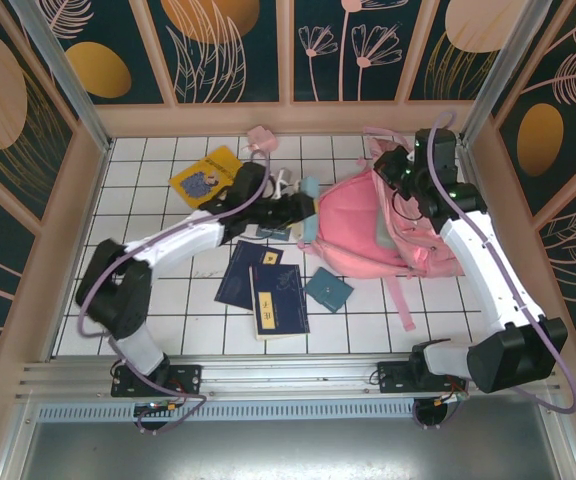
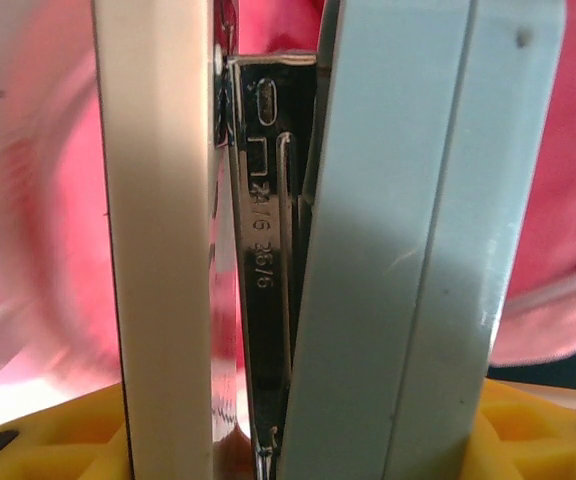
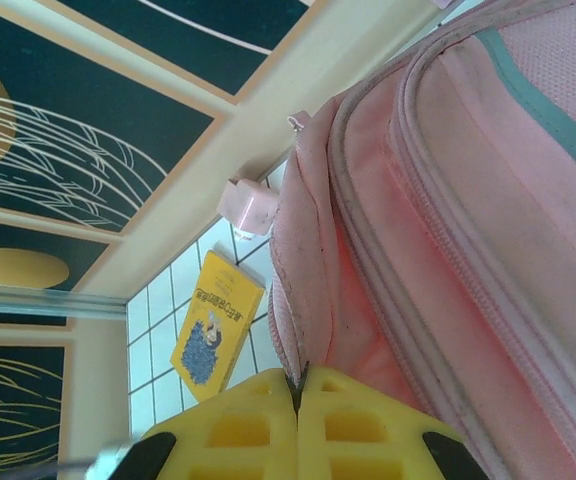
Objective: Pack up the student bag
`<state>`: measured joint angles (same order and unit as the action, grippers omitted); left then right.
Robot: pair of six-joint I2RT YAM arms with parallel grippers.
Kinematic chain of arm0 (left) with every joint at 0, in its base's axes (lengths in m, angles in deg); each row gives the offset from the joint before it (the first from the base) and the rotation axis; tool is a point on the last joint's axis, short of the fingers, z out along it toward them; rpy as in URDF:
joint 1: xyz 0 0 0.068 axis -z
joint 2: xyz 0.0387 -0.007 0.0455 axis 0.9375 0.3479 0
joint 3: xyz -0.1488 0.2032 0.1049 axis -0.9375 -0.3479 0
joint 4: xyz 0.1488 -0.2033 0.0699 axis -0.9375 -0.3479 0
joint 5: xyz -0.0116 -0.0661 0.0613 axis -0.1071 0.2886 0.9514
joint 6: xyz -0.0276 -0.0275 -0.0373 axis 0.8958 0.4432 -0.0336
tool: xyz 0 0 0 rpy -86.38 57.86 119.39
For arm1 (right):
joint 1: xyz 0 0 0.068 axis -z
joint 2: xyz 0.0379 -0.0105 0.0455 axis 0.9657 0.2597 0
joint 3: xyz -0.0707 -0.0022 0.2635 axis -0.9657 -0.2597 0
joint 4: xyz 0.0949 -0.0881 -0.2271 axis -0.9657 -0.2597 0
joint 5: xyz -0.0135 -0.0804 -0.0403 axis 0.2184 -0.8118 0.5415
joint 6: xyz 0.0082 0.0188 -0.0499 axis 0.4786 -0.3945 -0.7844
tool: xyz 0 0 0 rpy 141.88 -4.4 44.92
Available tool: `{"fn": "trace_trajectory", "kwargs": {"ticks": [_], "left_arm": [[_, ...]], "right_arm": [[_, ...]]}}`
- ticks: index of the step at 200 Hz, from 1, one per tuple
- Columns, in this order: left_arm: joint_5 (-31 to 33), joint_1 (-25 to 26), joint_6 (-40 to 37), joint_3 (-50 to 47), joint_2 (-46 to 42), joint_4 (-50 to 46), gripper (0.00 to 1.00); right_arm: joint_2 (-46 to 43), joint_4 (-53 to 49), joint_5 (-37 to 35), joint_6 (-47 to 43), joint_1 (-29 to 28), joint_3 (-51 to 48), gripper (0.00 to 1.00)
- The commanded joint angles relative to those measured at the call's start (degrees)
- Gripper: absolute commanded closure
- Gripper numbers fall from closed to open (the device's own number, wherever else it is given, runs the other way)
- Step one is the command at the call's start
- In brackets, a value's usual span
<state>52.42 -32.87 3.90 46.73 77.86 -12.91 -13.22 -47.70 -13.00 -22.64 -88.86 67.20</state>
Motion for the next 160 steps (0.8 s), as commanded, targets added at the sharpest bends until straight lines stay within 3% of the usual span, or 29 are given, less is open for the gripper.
{"fn": "trace_trajectory", "kwargs": {"ticks": [1,25,64,109,160], "left_arm": [[-3.8,1.42,5.55,9.13,7.8,10.9,0.65],[-5.47,4.63,6.97,20.57,16.67,11.73,0.66],[-6.48,8.3,13.43,34.5,28.67,15.26,0.67],[-3.37,10.1,26.03,35.21,36.18,26.94,0.69],[-2.6,12.5,25.58,44.37,41.93,21.46,0.64]], "right_arm": [[-1.62,2.72,2.77,-0.45,0.06,5.87,1.0],[-2.07,2.7,3.79,0.25,0.24,6.27,1.0],[-0.62,5.7,12.35,5.19,1.71,6.63,1.0],[-0.03,5.49,11.57,6.09,1.95,10.18,1.0],[1.0,6.4,12.52,7.27,1.9,10.05,1.0]]}}
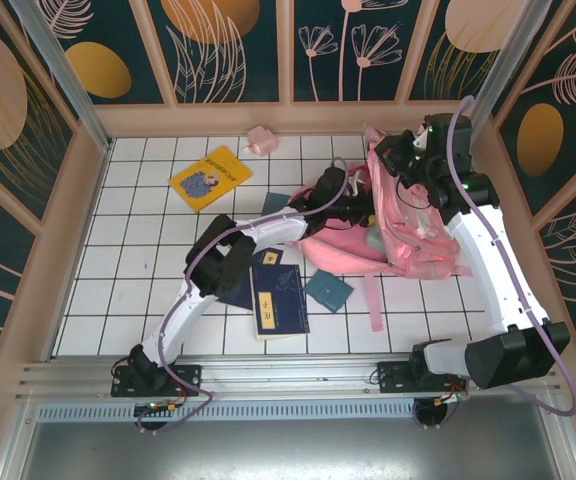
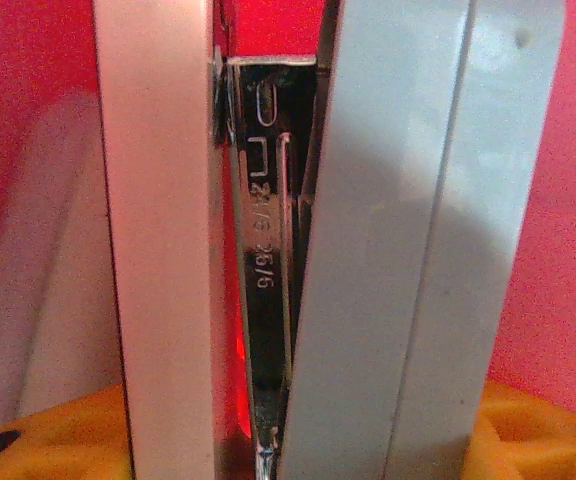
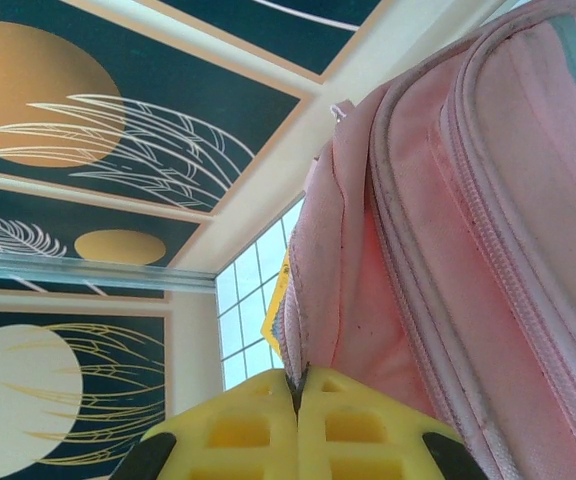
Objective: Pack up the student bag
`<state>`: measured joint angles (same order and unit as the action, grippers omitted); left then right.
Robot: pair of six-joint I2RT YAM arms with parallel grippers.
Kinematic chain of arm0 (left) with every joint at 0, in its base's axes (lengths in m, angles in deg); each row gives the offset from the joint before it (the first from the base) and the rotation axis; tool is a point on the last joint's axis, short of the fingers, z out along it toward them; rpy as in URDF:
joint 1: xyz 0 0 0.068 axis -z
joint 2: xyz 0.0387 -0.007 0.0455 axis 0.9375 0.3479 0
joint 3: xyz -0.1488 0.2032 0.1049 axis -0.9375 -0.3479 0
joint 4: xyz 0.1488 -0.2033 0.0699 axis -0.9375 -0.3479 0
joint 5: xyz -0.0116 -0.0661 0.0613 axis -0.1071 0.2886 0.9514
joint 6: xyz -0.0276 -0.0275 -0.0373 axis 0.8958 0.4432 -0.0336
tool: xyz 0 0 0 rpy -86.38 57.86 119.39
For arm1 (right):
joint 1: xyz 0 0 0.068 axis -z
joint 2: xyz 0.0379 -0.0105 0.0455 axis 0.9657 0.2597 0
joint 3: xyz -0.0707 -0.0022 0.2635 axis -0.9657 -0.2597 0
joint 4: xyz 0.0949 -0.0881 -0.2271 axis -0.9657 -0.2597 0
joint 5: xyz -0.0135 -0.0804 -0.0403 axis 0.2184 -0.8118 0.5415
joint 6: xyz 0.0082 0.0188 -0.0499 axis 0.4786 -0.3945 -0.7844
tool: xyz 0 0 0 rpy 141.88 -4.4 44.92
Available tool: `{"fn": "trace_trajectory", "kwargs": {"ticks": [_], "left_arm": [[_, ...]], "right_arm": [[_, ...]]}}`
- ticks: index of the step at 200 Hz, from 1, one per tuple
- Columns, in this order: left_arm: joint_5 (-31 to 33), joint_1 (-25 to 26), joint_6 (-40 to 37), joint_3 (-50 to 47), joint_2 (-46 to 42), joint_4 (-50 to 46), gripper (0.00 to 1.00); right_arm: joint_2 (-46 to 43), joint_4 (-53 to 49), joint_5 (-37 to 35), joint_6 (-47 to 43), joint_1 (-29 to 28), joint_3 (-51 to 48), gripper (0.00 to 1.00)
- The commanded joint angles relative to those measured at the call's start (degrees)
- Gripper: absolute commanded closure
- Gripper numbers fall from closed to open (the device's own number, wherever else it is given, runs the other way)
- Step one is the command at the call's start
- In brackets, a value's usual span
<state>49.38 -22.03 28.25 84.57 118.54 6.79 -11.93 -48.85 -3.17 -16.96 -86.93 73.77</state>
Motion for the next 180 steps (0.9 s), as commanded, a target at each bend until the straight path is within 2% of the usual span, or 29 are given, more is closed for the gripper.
{"fn": "trace_trajectory", "kwargs": {"ticks": [1,32,38,64,99,139,180], "left_arm": [[0.43,1.72,1.17,6.79,1.33,1.46,0.63],[0.43,3.42,0.79,15.04,6.68,-3.96,0.59],[0.34,3.69,0.9,16.55,7.77,-4.81,0.55],[-0.31,4.37,0.58,22.85,11.29,-7.91,0.27],[-0.61,4.42,-1.04,22.18,10.23,-8.63,0.12],[-0.5,3.68,-5.22,15.98,4.94,-9.05,0.01],[2.89,-0.98,-7.05,-2.69,-7.39,-3.84,0.02]], "right_arm": [[-0.28,7.63,2.71,1.63,-0.04,3.4,1.0],[-0.05,8.4,2.55,1.91,-0.1,3.06,1.0],[-0.01,8.48,2.57,1.87,-0.11,3.15,1.0],[-0.01,8.16,2.44,1.52,-0.06,3.16,1.0],[-0.51,7.45,1.65,0.53,0.02,3.08,1.0],[-1.7,5.85,0.04,-1.36,0.43,3.14,1.0],[-3.3,3.28,-0.85,-4.9,2.2,3.24,1.0]]}}
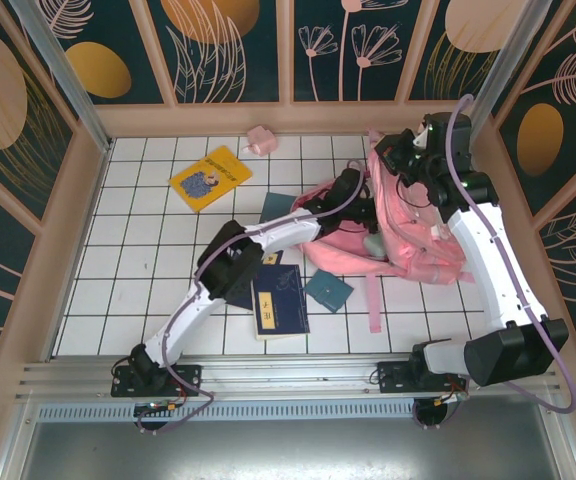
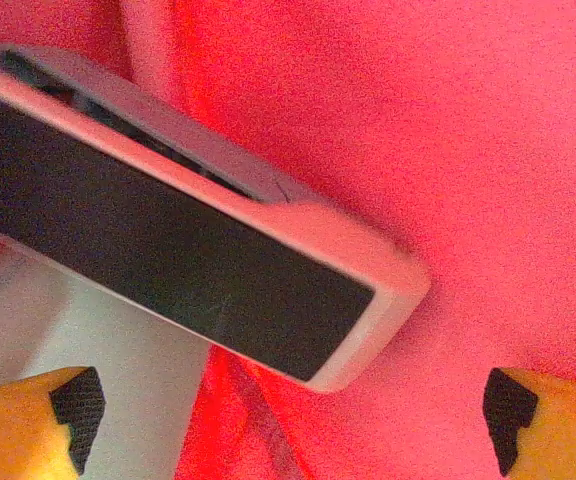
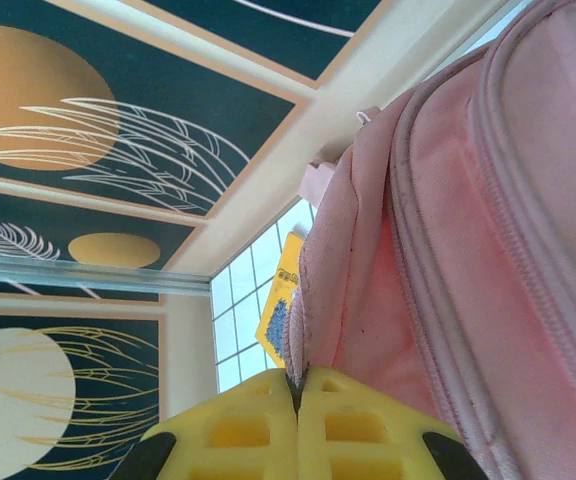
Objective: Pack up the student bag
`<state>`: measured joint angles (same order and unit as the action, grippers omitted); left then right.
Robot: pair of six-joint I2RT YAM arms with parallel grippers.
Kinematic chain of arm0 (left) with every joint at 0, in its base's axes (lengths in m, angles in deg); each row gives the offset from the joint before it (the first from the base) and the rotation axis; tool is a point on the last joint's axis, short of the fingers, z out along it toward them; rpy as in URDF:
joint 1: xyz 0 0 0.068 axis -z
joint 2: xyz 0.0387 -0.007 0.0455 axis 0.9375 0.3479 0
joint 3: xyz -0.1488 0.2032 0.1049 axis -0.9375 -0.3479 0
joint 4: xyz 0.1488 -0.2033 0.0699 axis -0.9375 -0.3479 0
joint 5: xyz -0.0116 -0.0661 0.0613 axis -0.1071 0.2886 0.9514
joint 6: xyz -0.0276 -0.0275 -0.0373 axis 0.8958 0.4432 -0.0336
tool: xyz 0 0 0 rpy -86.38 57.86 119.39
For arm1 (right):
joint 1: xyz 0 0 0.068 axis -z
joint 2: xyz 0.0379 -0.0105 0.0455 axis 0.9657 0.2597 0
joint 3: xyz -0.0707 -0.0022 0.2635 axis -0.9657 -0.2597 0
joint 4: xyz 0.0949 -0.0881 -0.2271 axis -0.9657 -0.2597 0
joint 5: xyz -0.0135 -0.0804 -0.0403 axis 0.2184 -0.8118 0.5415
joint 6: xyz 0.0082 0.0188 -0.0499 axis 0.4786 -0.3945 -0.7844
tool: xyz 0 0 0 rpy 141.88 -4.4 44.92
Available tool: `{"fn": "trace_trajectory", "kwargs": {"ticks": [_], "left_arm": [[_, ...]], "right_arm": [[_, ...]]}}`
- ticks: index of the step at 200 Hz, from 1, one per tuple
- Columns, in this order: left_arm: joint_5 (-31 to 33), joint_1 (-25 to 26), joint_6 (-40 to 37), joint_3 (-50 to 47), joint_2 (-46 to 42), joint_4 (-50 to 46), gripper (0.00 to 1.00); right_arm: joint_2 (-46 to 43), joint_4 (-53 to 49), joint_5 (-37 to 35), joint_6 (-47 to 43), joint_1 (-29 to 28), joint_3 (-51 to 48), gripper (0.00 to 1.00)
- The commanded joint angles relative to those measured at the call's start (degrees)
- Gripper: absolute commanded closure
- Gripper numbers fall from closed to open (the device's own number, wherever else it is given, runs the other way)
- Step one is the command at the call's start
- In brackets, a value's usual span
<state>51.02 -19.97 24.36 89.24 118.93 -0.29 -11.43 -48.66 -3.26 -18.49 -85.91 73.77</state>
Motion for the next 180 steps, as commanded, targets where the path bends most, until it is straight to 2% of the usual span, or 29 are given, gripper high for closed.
{"fn": "trace_trajectory", "kwargs": {"ticks": [1,43,78,95,141,165,180], "left_arm": [[1.38,-3.19,-3.35,-7.65,-8.04,3.24,0.02],[4.85,-6.6,-11.8,-12.5,-15.25,-5.0,0.01],[9.14,-7.3,-18.87,-12.76,-18.41,-13.63,0.01],[11.28,-8.42,-20.45,-14.6,-20.21,-16.04,0.01],[20.1,-9.88,-26.26,-19.51,-27.47,-21.16,0.02],[24.92,-10.99,-28.65,-15.4,-26.72,-29.82,0.01],[29.54,-11.93,-30.21,-11.6,-25.39,-36.67,0.02]], "right_arm": [[-3.83,3.1,-0.81,-3.42,1.19,3.24,1.0],[-4.24,0.3,0.89,-6.89,3.24,2.3,1.0],[-5.17,-1.97,-1.88,-11.62,3.47,1.18,1.0],[-5.25,-3.68,-5.35,-13.47,3.53,1.06,1.0],[-5.8,-5.75,-21.1,-15.36,6.19,3.31,1.0],[-3.4,-7.67,-27.48,-17.23,6.18,7.6,1.0],[-2.89,-7.24,-28.9,-17.82,6.23,8.32,1.0]]}}
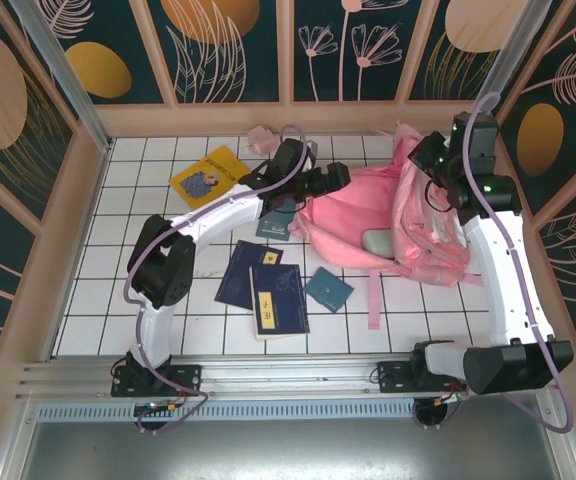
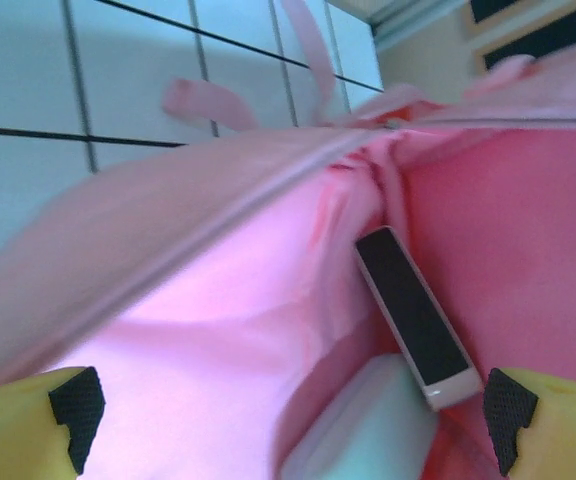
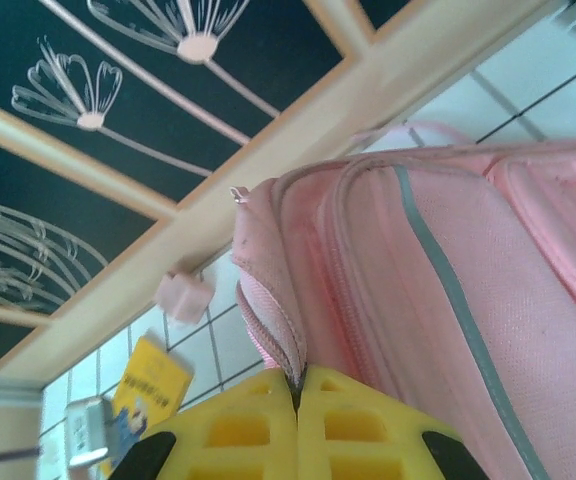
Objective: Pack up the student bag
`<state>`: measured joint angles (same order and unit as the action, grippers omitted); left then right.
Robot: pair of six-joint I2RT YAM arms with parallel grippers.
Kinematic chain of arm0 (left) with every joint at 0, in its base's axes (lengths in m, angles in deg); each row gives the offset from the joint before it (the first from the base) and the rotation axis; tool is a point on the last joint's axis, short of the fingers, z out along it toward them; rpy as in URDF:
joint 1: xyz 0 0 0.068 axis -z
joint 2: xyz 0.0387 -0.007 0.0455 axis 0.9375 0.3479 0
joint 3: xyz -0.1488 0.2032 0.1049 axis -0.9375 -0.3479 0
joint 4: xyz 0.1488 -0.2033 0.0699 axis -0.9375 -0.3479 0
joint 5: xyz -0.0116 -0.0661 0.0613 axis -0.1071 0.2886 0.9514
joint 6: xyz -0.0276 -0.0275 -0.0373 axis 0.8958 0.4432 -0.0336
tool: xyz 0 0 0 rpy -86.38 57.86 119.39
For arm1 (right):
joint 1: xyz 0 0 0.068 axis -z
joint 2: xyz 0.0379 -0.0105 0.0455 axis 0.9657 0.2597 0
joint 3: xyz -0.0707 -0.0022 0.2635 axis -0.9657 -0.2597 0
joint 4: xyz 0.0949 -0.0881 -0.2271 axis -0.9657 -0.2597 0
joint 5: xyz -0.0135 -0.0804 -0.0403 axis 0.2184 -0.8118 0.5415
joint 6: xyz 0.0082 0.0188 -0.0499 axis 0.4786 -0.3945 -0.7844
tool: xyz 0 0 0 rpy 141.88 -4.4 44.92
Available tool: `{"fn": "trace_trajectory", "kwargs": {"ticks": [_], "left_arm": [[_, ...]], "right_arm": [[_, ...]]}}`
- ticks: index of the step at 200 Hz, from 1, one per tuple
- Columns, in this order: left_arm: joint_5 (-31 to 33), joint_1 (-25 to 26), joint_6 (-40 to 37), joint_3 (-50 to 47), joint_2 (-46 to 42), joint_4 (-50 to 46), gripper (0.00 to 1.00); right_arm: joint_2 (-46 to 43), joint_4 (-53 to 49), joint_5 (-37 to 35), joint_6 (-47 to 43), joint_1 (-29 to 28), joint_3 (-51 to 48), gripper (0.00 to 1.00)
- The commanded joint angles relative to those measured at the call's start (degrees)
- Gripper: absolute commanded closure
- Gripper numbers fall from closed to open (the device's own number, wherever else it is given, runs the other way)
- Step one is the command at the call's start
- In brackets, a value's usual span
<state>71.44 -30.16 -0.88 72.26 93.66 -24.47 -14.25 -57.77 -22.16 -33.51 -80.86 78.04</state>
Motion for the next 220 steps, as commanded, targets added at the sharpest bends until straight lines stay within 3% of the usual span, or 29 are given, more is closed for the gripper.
{"fn": "trace_trajectory", "kwargs": {"ticks": [1,38,89,135,148,167,186,220], "left_arm": [[9.48,-1.81,-5.07,5.68,-0.02,-12.93,0.02],[20.3,-3.44,-11.56,12.43,1.71,-22.37,0.01],[20.87,-10.01,-12.1,21.46,8.13,-27.33,0.02],[27.88,-14.64,-16.49,44.64,24.15,-34.16,0.01],[24.6,-17.29,-11.6,45.5,26.05,-32.33,0.02],[17.74,-19.78,-6.71,39.65,25.36,-22.6,0.02],[17.71,-20.11,-6.96,38.64,26.25,-15.91,0.01],[16.43,-20.32,-7.82,47.95,33.54,-13.53,0.02]], "right_arm": [[-0.03,1.95,-10.04,-2.83,1.17,4.02,1.0],[0.11,5.47,-7.43,-3.39,1.2,0.98,1.0],[1.56,8.54,2.78,-2.3,1.05,-4.97,1.0],[1.83,10.45,4.82,-1.2,-0.44,-9.03,1.0],[1.78,11.11,4.94,-0.72,-0.78,-10.09,1.0],[1.78,12.7,5.45,0.05,-1.33,-11.98,1.0],[2.04,14.05,6.04,0.47,-1.75,-13.54,1.0],[2.83,15.01,6.58,0.39,-1.74,-14.96,1.0]]}}
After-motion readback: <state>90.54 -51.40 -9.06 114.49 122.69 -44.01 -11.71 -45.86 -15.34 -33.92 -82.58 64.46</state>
